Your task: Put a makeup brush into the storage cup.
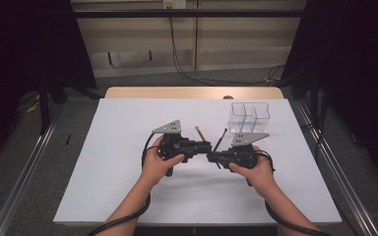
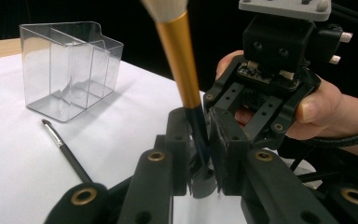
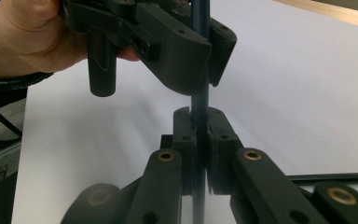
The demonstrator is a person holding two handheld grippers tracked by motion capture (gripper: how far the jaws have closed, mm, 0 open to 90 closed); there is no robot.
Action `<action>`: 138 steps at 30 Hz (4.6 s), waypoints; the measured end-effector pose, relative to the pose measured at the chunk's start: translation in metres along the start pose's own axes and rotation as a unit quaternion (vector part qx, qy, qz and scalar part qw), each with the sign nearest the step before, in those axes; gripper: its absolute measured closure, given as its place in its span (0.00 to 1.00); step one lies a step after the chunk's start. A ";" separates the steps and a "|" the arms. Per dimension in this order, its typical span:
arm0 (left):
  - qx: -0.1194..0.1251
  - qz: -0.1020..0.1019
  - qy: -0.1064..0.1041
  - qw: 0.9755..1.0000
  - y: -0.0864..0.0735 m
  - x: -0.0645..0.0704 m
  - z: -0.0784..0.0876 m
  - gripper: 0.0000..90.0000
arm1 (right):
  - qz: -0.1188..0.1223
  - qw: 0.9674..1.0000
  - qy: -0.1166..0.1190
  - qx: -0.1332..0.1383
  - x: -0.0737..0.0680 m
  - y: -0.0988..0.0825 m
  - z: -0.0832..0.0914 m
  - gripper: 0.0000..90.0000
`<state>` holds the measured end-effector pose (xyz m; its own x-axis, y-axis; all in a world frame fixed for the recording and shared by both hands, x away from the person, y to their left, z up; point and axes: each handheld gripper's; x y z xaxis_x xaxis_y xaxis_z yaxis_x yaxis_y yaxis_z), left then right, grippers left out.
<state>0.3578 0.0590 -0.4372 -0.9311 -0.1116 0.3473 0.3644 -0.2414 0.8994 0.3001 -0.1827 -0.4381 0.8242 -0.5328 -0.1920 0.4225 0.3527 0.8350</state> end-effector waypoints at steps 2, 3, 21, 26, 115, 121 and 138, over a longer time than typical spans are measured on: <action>0.003 0.005 -0.003 1.000 -0.001 0.000 -0.001 0.89 | -0.002 1.000 0.003 0.000 0.000 -0.001 -0.002 0.94; 0.005 0.010 -0.005 1.000 -0.002 0.000 -0.001 0.89 | -0.003 1.000 0.004 0.001 0.000 -0.001 -0.002 0.94; 0.041 -0.005 0.007 0.999 -0.001 0.004 -0.002 0.92 | -0.018 1.000 0.009 0.017 -0.002 0.002 -0.007 0.93; 0.049 -0.010 0.011 0.999 -0.001 0.006 -0.002 0.92 | -0.021 0.999 0.010 0.023 -0.002 0.003 -0.008 0.93; 0.022 -0.040 0.047 0.998 0.004 0.010 0.004 0.92 | -0.015 0.992 -0.006 0.128 -0.006 0.041 0.021 0.66; 0.024 -0.044 0.046 0.998 0.004 0.011 0.004 0.92 | -0.014 0.992 -0.007 0.123 -0.007 0.044 0.017 0.77; 0.025 -0.049 0.045 0.997 0.004 0.012 0.004 0.92 | -0.007 0.992 -0.013 0.127 -0.007 0.045 0.016 0.94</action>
<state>0.3479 0.0602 -0.4281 -0.9561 -0.1757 0.2347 0.2689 -0.2067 0.9407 0.3074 -0.1749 -0.3907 0.8077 -0.5573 -0.1928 0.3218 0.1426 0.9360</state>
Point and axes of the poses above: each handheld gripper's, and its own axes: z roughly backward along the jaws, y roughly out of its top, x roughly to its right, and after that the axes turned 4 degrees about -x, right-handed
